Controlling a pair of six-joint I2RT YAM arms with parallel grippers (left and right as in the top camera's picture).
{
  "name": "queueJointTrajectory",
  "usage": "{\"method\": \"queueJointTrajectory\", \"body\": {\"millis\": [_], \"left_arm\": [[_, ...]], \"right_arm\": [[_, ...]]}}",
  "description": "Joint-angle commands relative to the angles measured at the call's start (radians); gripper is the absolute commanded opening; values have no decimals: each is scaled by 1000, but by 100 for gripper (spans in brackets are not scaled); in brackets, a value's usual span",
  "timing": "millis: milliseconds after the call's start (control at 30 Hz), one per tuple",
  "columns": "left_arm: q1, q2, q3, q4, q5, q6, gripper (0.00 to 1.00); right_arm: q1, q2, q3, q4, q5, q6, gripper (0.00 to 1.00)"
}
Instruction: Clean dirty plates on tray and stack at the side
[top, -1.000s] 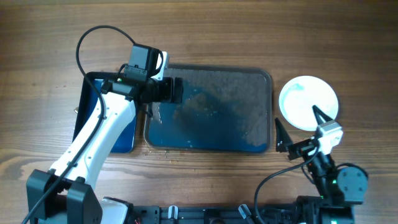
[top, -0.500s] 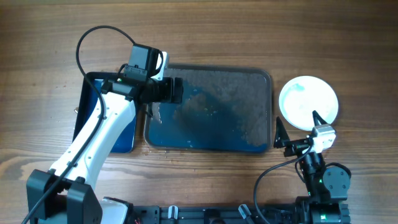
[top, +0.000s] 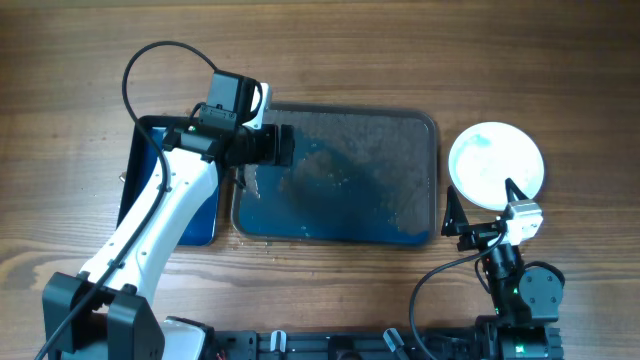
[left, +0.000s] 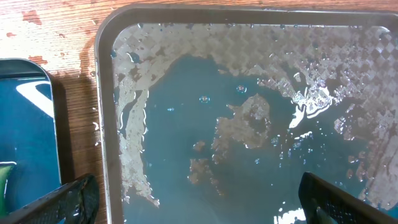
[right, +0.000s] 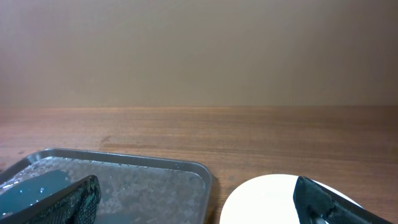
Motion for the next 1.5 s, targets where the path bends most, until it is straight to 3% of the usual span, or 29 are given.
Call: {"method": "queueJointTrajectory", "body": {"millis": [0, 133, 333, 567, 700, 967, 1100, 1467], "left_arm": [[-3, -23, 9, 10, -62, 0, 100], [16, -136, -37, 127, -61, 26, 100], [194, -550, -417, 473, 134, 24, 100], [288, -1096, -875, 677, 136, 25, 100], [288, -1304, -1048, 746, 132, 24, 100], [286, -1432, -1163, 744, 83, 25, 100], [286, -1527, -1167, 661, 63, 25, 100], [257, -1530, -1167, 662, 61, 21, 100]], "right_arm": [[4, -16, -3, 2, 21, 18, 100], [4, -16, -3, 2, 21, 18, 100], [4, -16, -3, 2, 21, 18, 100], [4, -16, -3, 2, 21, 18, 100], [4, -16, -3, 2, 21, 18, 100], [4, -16, -3, 2, 21, 18, 100], [4, -16, -3, 2, 21, 18, 100], [4, -16, -3, 2, 21, 18, 100]]}}
